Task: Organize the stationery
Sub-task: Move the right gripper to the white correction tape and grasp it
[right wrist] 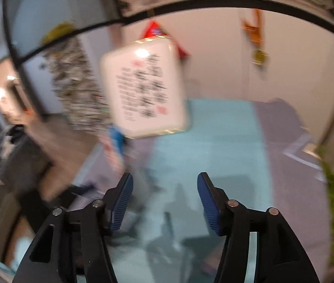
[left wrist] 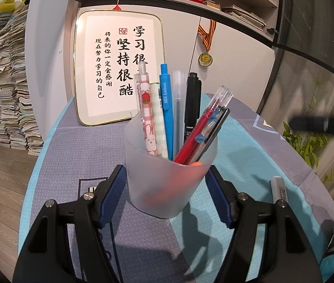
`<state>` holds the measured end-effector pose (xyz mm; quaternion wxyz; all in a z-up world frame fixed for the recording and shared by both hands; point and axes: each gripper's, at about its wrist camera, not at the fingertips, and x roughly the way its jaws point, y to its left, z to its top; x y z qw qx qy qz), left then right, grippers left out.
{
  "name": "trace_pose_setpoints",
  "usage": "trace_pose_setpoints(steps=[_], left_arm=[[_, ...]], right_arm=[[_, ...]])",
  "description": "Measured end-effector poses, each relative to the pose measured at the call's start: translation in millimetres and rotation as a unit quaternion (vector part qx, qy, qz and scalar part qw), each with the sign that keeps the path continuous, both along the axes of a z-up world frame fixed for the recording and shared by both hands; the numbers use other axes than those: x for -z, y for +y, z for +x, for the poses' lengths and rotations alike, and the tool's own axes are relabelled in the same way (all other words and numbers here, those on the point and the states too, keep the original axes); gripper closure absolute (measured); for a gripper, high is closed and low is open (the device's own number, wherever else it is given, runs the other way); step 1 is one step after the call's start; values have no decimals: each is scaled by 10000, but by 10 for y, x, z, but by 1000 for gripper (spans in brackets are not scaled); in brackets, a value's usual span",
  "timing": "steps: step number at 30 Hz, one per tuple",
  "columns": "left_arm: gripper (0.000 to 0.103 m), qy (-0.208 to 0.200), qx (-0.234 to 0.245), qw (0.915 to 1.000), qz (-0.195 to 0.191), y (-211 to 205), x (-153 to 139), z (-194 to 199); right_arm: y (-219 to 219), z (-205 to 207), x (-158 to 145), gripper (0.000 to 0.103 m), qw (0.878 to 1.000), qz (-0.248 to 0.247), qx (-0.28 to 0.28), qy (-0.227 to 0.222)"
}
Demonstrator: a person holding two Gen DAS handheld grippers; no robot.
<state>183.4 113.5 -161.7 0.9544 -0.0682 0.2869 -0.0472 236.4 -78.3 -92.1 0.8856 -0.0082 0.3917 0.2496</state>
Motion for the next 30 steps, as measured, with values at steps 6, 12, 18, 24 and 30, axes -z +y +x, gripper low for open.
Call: trace_pose_setpoints(steps=[6, 12, 18, 24, 30], left_arm=[[35, -3, 2, 10000, 7, 2, -3, 3], [35, -18, 2, 10000, -8, 1, -3, -3], [36, -32, 9, 10000, -10, -3, -7, -3], [37, -59, 39, 10000, 3, -42, -20, -12], [37, -70, 67, 10000, 22, -40, -18, -25]], right_arm=[[-517, 121, 550, 45, 9885, -187, 819, 1255], [-724, 218, 784, 45, 9737, 138, 1203, 1929], [-554, 274, 788, 45, 9777, -69, 1044, 1821], [-485, 280, 840, 45, 9788, -160, 956, 1804], [-442, 314, 901, 45, 9754, -312, 1069, 1903]])
